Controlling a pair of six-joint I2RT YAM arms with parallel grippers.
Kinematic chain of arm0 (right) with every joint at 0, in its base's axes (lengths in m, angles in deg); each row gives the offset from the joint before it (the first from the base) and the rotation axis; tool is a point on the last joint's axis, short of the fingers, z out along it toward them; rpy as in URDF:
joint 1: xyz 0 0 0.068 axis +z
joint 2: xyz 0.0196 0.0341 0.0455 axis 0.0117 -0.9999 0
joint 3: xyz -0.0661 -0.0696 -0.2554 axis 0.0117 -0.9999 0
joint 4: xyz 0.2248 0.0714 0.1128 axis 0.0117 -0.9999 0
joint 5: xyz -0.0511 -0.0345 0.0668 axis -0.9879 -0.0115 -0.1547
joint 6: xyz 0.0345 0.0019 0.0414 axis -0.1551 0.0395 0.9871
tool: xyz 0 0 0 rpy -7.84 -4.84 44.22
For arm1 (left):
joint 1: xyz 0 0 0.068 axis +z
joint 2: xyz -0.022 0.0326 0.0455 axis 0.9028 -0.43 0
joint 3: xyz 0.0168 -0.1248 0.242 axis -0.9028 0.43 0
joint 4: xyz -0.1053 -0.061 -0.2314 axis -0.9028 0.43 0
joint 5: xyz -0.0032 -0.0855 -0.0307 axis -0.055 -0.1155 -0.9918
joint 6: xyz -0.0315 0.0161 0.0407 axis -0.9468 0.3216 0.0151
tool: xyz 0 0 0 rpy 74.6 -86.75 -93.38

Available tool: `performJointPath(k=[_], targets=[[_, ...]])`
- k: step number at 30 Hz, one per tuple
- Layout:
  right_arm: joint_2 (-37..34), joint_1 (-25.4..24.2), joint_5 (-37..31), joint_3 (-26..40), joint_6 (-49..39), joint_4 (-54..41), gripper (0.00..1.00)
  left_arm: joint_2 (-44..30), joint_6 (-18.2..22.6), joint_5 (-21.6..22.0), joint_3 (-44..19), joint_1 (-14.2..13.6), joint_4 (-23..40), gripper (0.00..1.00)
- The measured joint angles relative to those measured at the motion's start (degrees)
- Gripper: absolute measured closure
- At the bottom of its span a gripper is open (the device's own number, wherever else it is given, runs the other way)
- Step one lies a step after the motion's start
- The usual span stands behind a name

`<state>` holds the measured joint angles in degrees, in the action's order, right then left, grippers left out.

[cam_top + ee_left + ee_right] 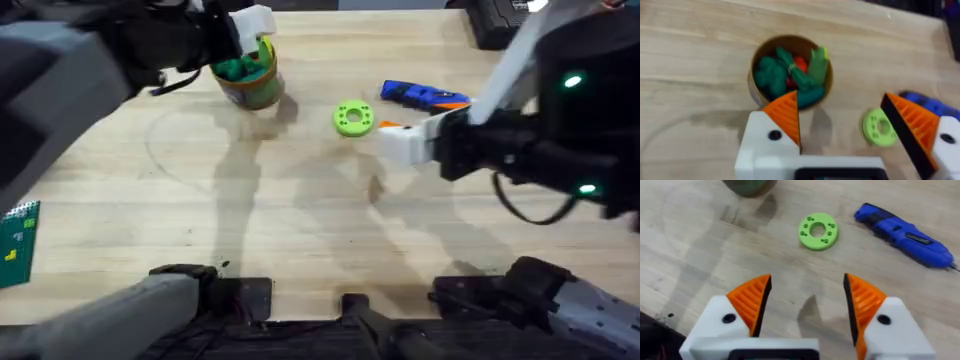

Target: Pick up the gripper from the table and insert it into the empty holder that is missing its gripper. Then pick up a screw, insert it into the mounting hole, and use the screwdriver to tighten it. Finally, clean up the table by picking up the vegetable and placing it into the bucket.

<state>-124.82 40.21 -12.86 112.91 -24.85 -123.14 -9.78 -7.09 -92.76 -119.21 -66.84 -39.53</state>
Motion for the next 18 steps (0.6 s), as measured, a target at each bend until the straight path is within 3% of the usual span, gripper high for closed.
performJointPath(k=[7, 12, 18], targets=[[1.24, -4.97, 1.12, 11.38, 0.54, -17.17, 0.165, 14.66, 6.77, -4.88, -0.02, 0.00, 20.80, 0.015], [1.54, -6.20, 1.20, 16.94, 0.56, -28.67, 0.163, 23.18, 15.48, -9.82, -0.02, -0.02, 35.73, 0.015], [1.82, -6.20, 1.36, 17.28, 0.56, -33.25, 0.162, 28.97, 23.37, -12.37, -0.02, 0.00, 42.41, 0.015]])
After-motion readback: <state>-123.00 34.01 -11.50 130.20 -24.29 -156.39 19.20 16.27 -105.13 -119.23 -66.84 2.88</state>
